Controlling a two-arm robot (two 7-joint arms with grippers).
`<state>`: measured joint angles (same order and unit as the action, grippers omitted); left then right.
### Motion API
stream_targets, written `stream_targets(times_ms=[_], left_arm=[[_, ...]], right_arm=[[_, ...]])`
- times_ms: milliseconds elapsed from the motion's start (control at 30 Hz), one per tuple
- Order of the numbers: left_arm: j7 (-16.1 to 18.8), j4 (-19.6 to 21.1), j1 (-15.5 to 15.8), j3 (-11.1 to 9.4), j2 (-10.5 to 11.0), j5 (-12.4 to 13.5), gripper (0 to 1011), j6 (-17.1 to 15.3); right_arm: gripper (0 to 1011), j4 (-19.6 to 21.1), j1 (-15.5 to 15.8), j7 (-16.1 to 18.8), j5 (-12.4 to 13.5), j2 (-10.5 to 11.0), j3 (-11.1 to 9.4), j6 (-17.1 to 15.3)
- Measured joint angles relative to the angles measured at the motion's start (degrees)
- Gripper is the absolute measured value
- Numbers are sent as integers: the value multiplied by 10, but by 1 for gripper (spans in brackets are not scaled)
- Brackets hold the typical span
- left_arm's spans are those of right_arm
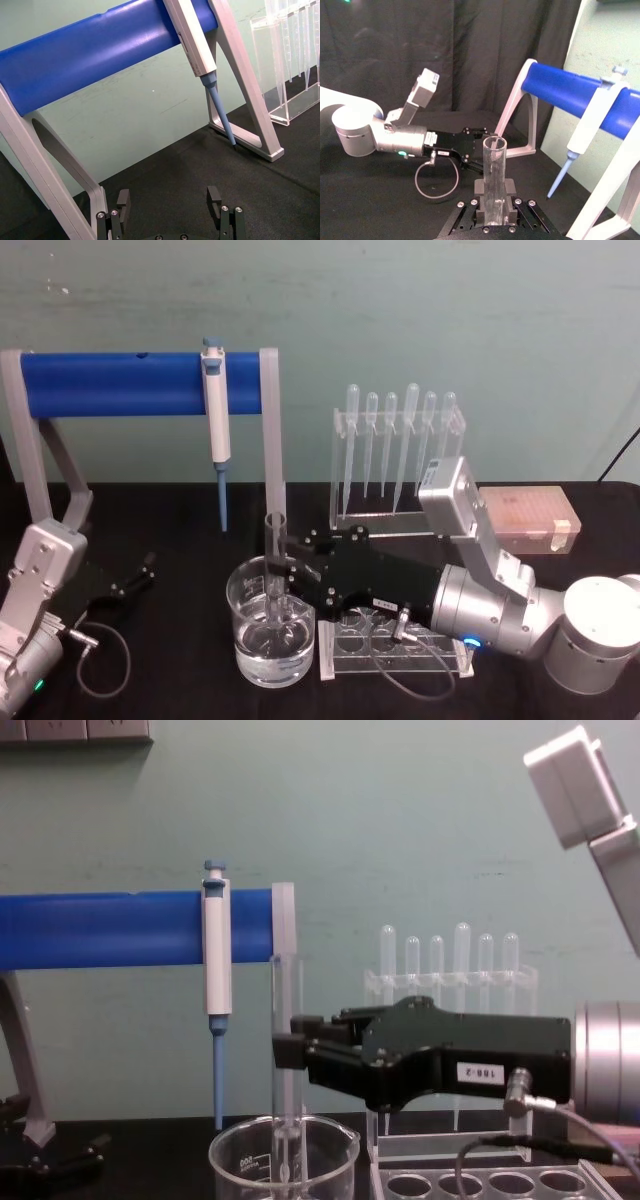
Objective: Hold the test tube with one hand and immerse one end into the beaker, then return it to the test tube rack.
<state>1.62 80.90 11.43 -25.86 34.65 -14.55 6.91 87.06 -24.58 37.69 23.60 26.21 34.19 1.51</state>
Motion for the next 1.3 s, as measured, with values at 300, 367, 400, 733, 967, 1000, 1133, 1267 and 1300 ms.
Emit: stream_targets(times_ms=[300, 367, 400, 733, 967, 1000, 1133, 1267, 1300], left_arm=[[0, 0, 0, 0, 0, 0, 1000, 0], [0, 0, 0, 0, 0, 0, 1000, 0], [0, 0, 0, 0, 0, 0, 1000, 0], [0, 0, 0, 0, 0, 0, 1000, 0], [0, 0, 0, 0, 0, 0, 1000, 0], [0, 0, 0, 0, 0, 0, 1000, 0], [0, 0, 0, 0, 0, 0, 1000, 0], [0, 0, 0, 0, 0, 0, 1000, 0], [0, 0, 0, 0, 0, 0, 1000, 0]], right_arm=[[241, 42, 1, -5, 7, 16, -7, -20], [241, 56, 3, -10, 10, 23, -10, -28], [241, 61, 4, -11, 11, 25, -12, -30], [241, 98, 8, -16, 40, 47, -35, -38], [241, 119, 9, -16, 61, 62, -47, -42], [241, 126, 9, -16, 66, 66, -49, -45], [241, 147, 14, -17, 78, 80, -55, -53], [241, 168, 23, -22, 92, 97, -64, -63], [241, 173, 25, -24, 95, 101, -66, -65]])
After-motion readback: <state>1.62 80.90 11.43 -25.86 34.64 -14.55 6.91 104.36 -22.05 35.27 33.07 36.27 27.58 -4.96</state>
